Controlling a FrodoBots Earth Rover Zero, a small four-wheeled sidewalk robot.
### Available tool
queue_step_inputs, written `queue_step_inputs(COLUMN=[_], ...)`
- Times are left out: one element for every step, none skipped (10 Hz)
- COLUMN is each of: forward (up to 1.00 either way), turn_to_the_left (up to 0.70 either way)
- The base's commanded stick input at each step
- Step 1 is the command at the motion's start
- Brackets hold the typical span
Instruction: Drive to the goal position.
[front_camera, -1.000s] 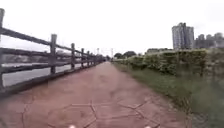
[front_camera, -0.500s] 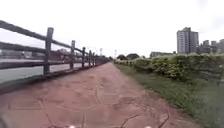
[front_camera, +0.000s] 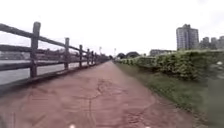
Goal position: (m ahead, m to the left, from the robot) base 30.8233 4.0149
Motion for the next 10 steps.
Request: queue_step_inputs(forward=[1.0,1.0,1.0,1.0,1.0,1.0,1.0,1.0,1.0,1.0], turn_to_the_left=[0.02,0.02,-0.18,-0.38,-0.28,0.02,0.02,0.02,0.02,0.02])
